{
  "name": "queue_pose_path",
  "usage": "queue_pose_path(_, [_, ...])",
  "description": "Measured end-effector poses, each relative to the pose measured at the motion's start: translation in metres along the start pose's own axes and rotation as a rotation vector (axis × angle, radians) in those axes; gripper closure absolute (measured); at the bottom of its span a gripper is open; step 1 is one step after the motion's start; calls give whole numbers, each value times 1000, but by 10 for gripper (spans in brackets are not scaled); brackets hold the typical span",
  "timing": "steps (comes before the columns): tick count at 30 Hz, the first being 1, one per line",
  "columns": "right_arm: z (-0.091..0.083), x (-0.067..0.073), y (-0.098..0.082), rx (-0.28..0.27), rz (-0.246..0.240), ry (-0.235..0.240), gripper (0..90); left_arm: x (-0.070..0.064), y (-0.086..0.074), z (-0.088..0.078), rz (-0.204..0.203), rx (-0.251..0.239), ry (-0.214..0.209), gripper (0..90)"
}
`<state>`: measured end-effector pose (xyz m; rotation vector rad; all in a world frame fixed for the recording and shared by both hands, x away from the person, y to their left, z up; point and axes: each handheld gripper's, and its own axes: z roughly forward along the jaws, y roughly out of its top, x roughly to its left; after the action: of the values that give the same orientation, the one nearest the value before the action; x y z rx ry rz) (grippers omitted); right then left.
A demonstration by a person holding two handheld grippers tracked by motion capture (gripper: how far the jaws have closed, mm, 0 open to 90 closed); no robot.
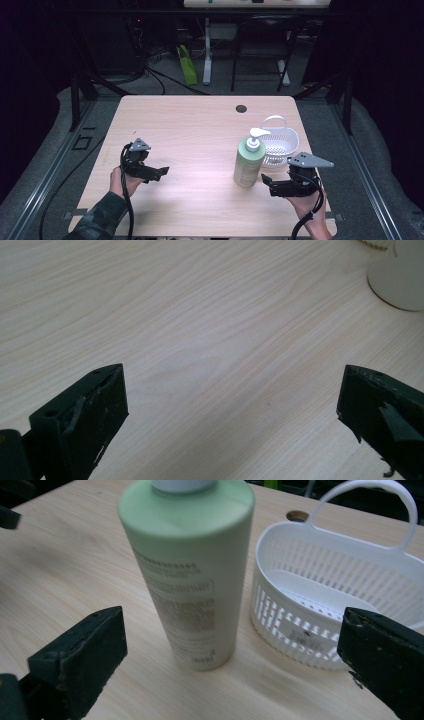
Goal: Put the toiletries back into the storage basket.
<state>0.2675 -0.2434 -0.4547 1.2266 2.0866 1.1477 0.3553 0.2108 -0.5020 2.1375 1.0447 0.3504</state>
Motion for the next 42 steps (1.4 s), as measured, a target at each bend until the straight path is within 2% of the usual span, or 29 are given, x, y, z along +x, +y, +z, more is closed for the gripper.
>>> queue_pose_path(3, [3,4,10,-37,1,18,0,0,1,0,-4,-13,3,0])
queue_pose_path(10, [14,11,25,-65,-1,53,0,-1,2,2,-6,-11,-5,0])
queue_pose_path(15, [18,14,32,-83,-9,34,0,-3,4,2,9,-19,-7,0])
queue_pose_path(21, [33,21,47,-111,-21,64,0,-3,4,7,8,-2,-17,0])
queue_pose_path(22, [35,23,49,-120,-24,67,0,-3,5,11,9,17,-26,0])
queue_pose_path(24, [38,25,52,-124,-27,73,0,-3,5,14,7,24,-31,0])
queue_pose_path(29, [44,26,58,-134,-27,84,0,-5,6,16,12,23,-35,0])
queue_pose_path(33, [47,30,61,-155,-35,67,8,-5,7,14,11,9,-29,0])
queue_pose_path(35, [47,32,60,-173,-36,53,127,-6,7,14,10,6,-27,0])
queue_pose_path(36, [44,33,59,-208,-41,37,176,-6,7,13,16,11,-25,0])
queue_pose_path(39, [42,33,60,-224,-38,31,225,-5,7,13,12,16,-26,0])
queue_pose_path(40, [39,33,59,-247,-30,17,293,-5,7,13,12,16,-26,0])
queue_pose_path(42, [37,32,59,-270,-23,2,356,-6,7,13,13,15,-28,0])
